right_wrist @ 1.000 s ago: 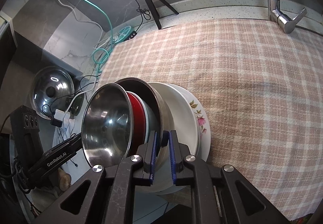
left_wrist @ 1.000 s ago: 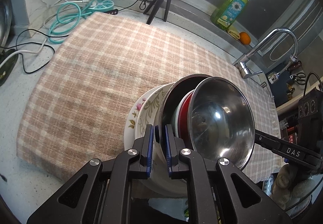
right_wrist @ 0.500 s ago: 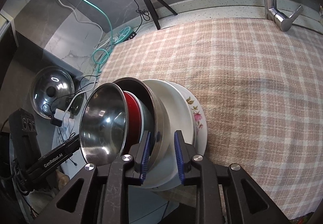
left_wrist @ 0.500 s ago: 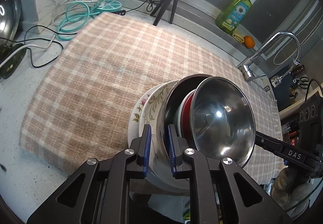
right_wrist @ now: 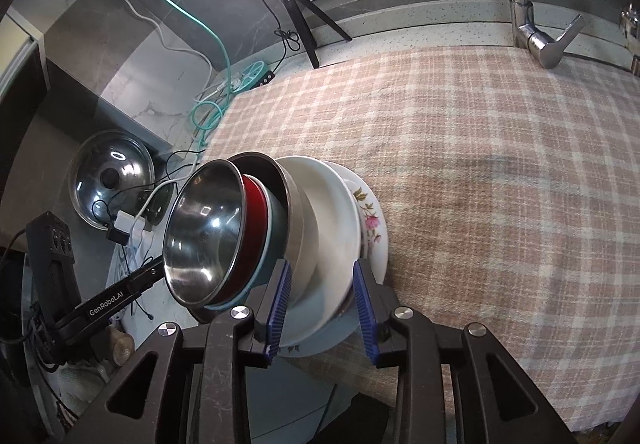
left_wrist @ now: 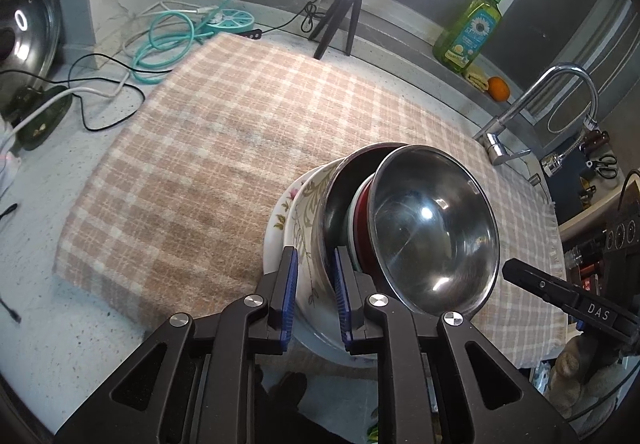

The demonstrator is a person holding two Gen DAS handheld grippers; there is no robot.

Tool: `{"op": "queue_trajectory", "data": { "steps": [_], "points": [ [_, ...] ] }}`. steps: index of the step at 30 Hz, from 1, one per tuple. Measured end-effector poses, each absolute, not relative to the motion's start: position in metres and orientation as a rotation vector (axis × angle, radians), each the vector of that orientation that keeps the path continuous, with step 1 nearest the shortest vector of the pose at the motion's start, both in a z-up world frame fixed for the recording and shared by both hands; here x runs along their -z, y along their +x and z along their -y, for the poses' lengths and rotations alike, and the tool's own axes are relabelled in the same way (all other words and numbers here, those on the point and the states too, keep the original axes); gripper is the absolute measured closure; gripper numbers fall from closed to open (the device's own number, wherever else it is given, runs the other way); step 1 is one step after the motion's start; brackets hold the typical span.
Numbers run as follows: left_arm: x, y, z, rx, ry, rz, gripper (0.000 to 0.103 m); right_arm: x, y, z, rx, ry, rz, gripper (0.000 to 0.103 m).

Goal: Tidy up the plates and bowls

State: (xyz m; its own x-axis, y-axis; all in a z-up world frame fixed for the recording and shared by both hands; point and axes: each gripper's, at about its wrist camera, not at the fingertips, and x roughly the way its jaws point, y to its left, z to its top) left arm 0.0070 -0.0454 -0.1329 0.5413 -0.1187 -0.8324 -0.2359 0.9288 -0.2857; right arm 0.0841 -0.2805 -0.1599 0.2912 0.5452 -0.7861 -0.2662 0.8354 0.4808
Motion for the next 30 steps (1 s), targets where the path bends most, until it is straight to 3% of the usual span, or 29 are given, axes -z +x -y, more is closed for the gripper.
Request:
{"op": "queue_trajectory", "data": {
  "steps": [2, 12, 13, 16, 18, 24, 26, 30],
  "points": [
    [0.132, 0.005, 0.045, -0.079, -0.388, -1.003, 0.081, 0.159, 0.082, 0.283, -0.55, 0.273, -1.152, 0.071],
    [0.12, -0.011, 0.041, -0.067, -0.346, -0.978, 0.08, 0.138, 0.058, 0.288, -0.523, 0.226, -1.058, 0.065],
    [0.118, -0.014, 0.04, -0.062, -0.336, -0.973, 0.076, 0.134, 0.054, 0.288, -0.515, 0.214, -1.042, 0.065],
    [0.109, -0.024, 0.039, -0.058, -0.297, -0.948, 0.048, 0.124, 0.042, 0.288, -0.479, 0.172, -0.99, 0.06],
    [0.101, -0.032, 0.038, -0.049, -0.278, -0.938, 0.047, 0.117, 0.033, 0.287, -0.445, 0.14, -0.955, 0.048],
    [0.083, -0.051, 0.036, -0.031, -0.226, -0.903, 0.037, 0.1, 0.004, 0.28, -0.388, 0.064, -0.885, 0.042],
    [0.077, -0.056, 0.039, -0.025, -0.203, -0.893, 0.036, 0.094, -0.005, 0.276, -0.37, 0.051, -0.865, 0.035],
    [0.067, -0.067, 0.046, -0.008, -0.154, -0.871, 0.031, 0.082, -0.022, 0.271, -0.342, 0.046, -0.822, 0.035]
  ]
}}
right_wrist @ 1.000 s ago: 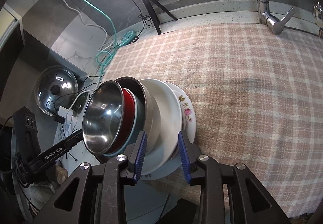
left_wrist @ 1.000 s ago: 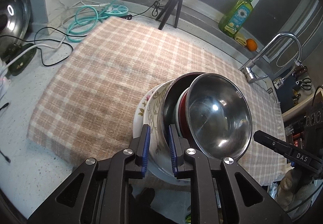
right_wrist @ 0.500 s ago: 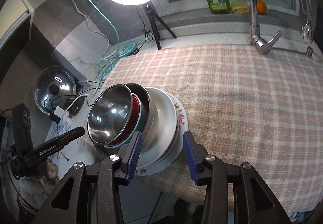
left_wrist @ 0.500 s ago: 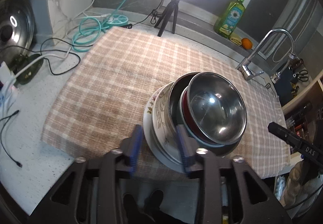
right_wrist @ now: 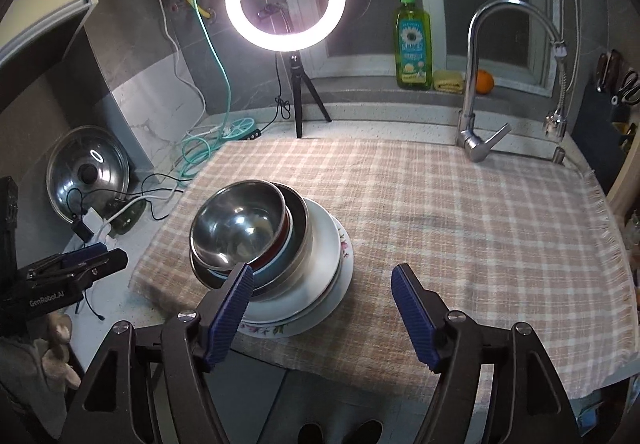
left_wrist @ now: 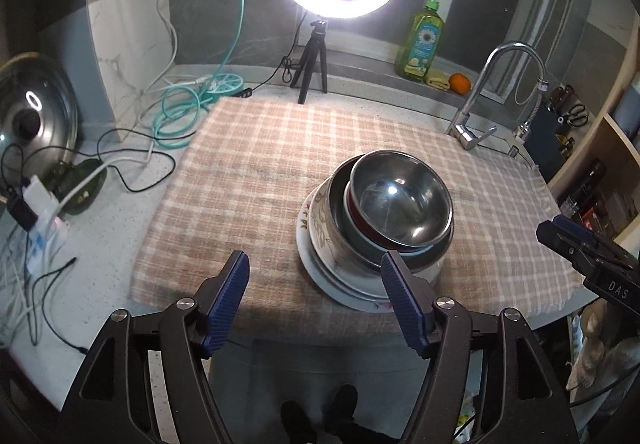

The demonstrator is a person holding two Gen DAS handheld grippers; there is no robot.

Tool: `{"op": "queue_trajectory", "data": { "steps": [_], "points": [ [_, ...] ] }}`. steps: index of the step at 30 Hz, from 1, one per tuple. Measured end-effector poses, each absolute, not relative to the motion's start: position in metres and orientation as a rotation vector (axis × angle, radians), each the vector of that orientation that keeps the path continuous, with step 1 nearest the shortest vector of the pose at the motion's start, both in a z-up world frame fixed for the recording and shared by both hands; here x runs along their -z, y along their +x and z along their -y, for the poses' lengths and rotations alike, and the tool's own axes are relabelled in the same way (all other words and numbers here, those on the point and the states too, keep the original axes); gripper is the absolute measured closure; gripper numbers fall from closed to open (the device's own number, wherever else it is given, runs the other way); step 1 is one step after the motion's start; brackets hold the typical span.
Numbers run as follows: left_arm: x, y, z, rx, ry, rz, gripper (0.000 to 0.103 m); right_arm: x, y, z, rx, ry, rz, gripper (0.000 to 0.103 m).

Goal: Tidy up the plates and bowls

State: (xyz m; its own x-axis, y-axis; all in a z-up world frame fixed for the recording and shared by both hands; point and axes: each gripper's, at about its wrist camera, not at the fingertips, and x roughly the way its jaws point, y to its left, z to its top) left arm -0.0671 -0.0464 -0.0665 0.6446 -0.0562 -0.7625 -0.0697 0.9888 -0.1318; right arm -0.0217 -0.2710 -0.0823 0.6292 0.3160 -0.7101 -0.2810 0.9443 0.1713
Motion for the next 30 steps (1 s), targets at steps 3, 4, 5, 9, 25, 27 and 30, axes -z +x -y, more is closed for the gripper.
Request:
{"op": "queue_trajectory", "data": {
  "steps": [3, 4, 5, 9, 25, 27, 30],
  "points": [
    [0.062, -0.075, 0.05, 0.01, -0.147, -0.857, 0.028, 0.075, -0.033, 0.266, -0.319, 0.029, -0.794, 0.03],
    [0.061, -0.077, 0.052, 0.015, -0.143, -0.856, 0.028, 0.073, -0.037, 0.265, -0.308, 0.025, -0.786, 0.029],
    [0.06, -0.079, 0.054, 0.015, -0.133, -0.853, 0.028, 0.072, -0.04, 0.264, -0.3, 0.022, -0.781, 0.029],
    [0.061, -0.085, 0.058, 0.021, -0.114, -0.86, 0.028, 0.067, -0.053, 0.262, -0.26, 0.019, -0.761, 0.029],
    [0.049, -0.103, 0.067, 0.064, -0.115, -0.829, 0.027, 0.056, -0.084, 0.266, -0.149, 0.006, -0.719, 0.027],
    [0.049, -0.104, 0.069, 0.072, -0.111, -0.827, 0.027, 0.056, -0.085, 0.265, -0.149, 0.006, -0.722, 0.027],
    [0.047, -0.105, 0.072, 0.083, -0.105, -0.821, 0.027, 0.056, -0.088, 0.266, -0.143, 0.006, -0.722, 0.027]
  ]
}}
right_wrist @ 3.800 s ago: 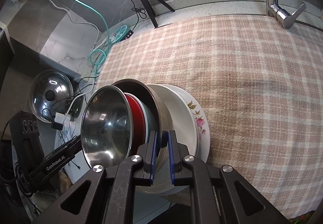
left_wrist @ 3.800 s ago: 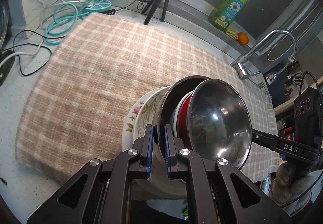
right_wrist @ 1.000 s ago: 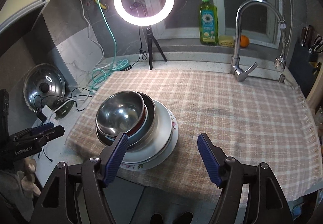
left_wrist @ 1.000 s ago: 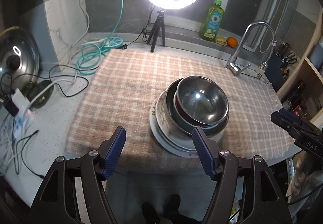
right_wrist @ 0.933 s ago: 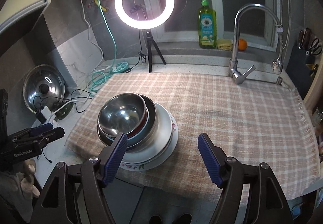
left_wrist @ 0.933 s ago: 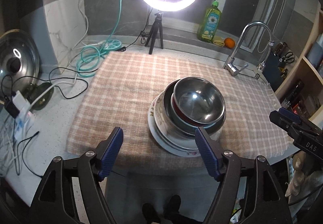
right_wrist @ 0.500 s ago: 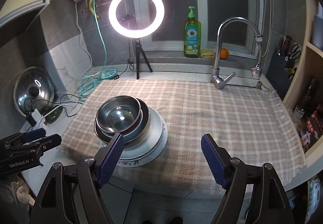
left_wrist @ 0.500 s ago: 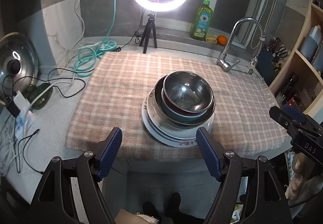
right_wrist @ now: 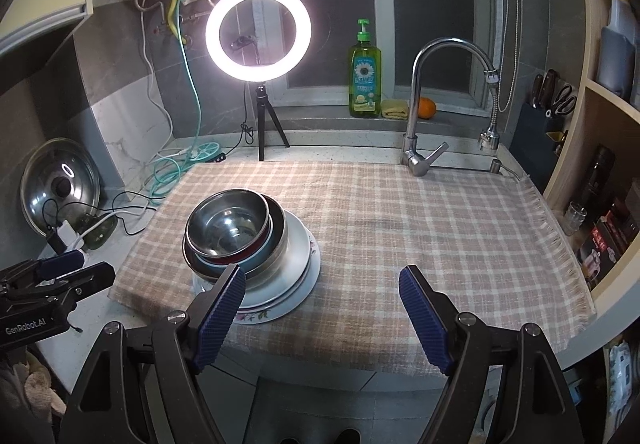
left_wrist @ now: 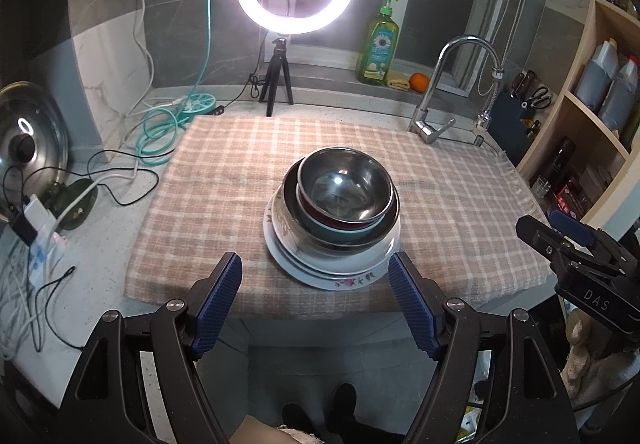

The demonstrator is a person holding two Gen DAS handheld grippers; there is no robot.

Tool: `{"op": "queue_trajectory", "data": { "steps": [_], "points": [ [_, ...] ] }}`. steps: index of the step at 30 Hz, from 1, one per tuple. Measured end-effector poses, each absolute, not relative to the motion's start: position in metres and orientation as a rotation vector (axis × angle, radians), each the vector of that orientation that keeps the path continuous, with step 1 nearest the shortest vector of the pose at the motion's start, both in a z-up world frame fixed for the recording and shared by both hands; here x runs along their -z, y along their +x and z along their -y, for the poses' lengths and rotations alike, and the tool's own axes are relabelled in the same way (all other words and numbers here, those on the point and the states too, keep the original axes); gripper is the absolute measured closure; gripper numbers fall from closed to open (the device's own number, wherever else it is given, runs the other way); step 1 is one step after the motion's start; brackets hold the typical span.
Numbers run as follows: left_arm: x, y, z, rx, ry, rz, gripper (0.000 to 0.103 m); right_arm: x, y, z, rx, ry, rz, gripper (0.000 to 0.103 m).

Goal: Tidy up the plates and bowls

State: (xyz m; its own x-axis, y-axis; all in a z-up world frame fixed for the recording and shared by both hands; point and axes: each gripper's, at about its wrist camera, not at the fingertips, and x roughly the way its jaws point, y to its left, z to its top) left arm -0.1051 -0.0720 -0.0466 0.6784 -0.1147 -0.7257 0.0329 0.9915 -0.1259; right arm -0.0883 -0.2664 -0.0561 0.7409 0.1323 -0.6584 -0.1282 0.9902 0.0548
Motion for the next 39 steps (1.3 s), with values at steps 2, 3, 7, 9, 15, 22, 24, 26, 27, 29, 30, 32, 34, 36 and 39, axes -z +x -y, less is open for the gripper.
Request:
{"op": "queue_trajectory", "data": {
  "steps": [2, 3, 7, 9, 15, 22, 24, 26, 27, 29, 30, 32, 34, 36, 39],
  "points": [
    [0.045, -0.104, 0.072, 0.088, -0.107, -0.816, 0.027, 0.056, -0.089, 0.267, -0.14, 0.004, -0.722, 0.027],
    [0.045, -0.104, 0.072, 0.09, -0.107, -0.813, 0.027, 0.055, -0.09, 0.267, -0.136, 0.002, -0.72, 0.027],
    [0.042, -0.104, 0.073, 0.094, -0.11, -0.804, 0.027, 0.053, -0.09, 0.269, -0.129, 0.001, -0.712, 0.027],
    [0.041, -0.104, 0.073, 0.096, -0.108, -0.8, 0.027, 0.052, -0.089, 0.269, -0.127, 0.002, -0.707, 0.027],
    [0.041, -0.103, 0.071, 0.094, -0.11, -0.796, 0.027, 0.052, -0.087, 0.267, -0.126, -0.001, -0.706, 0.027],
    [0.042, -0.102, 0.067, 0.093, -0.112, -0.801, 0.027, 0.053, -0.085, 0.266, -0.123, -0.003, -0.709, 0.027],
    [0.042, -0.101, 0.067, 0.094, -0.112, -0.802, 0.027, 0.054, -0.083, 0.266, -0.122, -0.002, -0.713, 0.027],
    [0.042, -0.101, 0.067, 0.094, -0.111, -0.801, 0.027, 0.055, -0.082, 0.266, -0.122, -0.004, -0.715, 0.027],
    [0.042, -0.101, 0.067, 0.095, -0.111, -0.802, 0.027, 0.056, -0.082, 0.266, -0.121, -0.004, -0.717, 0.027],
    [0.043, -0.101, 0.068, 0.097, -0.111, -0.801, 0.027, 0.057, -0.082, 0.265, -0.119, -0.004, -0.72, 0.027],
    [0.043, -0.101, 0.068, 0.099, -0.11, -0.801, 0.027, 0.057, -0.082, 0.266, -0.119, -0.005, -0.72, 0.027],
    [0.043, -0.1, 0.07, 0.102, -0.108, -0.801, 0.027, 0.057, -0.081, 0.265, -0.118, -0.005, -0.719, 0.027],
    [0.043, -0.1, 0.071, 0.104, -0.106, -0.801, 0.027, 0.058, -0.081, 0.266, -0.116, -0.005, -0.719, 0.027],
    [0.043, -0.099, 0.072, 0.106, -0.105, -0.801, 0.027, 0.058, -0.081, 0.266, -0.115, -0.003, -0.718, 0.027],
    [0.043, -0.099, 0.072, 0.108, -0.104, -0.801, 0.027, 0.059, -0.08, 0.266, -0.113, -0.001, -0.72, 0.027]
  ]
}}
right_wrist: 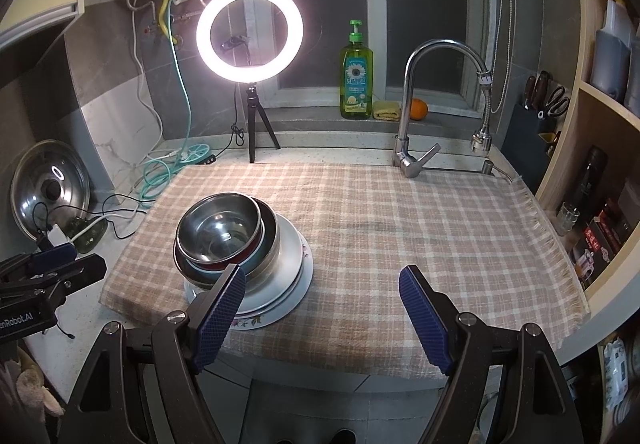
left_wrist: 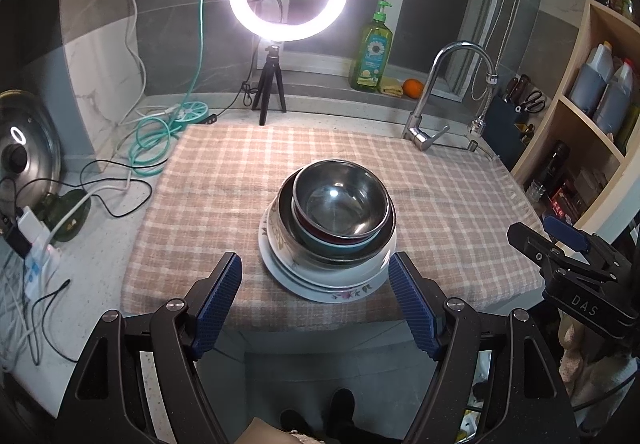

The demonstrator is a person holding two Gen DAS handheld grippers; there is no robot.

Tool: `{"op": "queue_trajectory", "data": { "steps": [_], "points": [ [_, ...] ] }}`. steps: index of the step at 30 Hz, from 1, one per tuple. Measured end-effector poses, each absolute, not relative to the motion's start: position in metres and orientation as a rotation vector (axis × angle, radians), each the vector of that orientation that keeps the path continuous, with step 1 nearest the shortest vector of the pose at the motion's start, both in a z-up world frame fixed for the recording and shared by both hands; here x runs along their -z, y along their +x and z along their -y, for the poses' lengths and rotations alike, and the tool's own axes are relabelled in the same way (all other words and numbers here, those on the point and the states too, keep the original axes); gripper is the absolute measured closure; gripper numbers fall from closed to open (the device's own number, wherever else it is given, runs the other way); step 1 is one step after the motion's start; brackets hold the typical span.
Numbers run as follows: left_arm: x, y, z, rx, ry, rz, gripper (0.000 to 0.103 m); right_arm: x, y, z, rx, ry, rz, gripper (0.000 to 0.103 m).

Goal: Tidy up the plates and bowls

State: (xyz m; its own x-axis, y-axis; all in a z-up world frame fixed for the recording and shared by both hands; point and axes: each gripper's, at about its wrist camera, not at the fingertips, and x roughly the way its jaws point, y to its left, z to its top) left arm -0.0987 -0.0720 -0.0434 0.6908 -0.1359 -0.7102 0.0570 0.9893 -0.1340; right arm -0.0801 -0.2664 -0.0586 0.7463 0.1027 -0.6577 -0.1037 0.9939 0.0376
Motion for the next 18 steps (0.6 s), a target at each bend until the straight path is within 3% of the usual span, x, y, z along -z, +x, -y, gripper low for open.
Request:
{"op": "queue_trajectory", "data": {
  "steps": [18],
  "points": [
    [0.0457, -0.0935, 0.0685, 0.103, -0.094, -0.791, 0.027, 0.0637, -0.0762, 0.2666, -0.11, -0.009, -0.732, 0.027]
  ]
}}
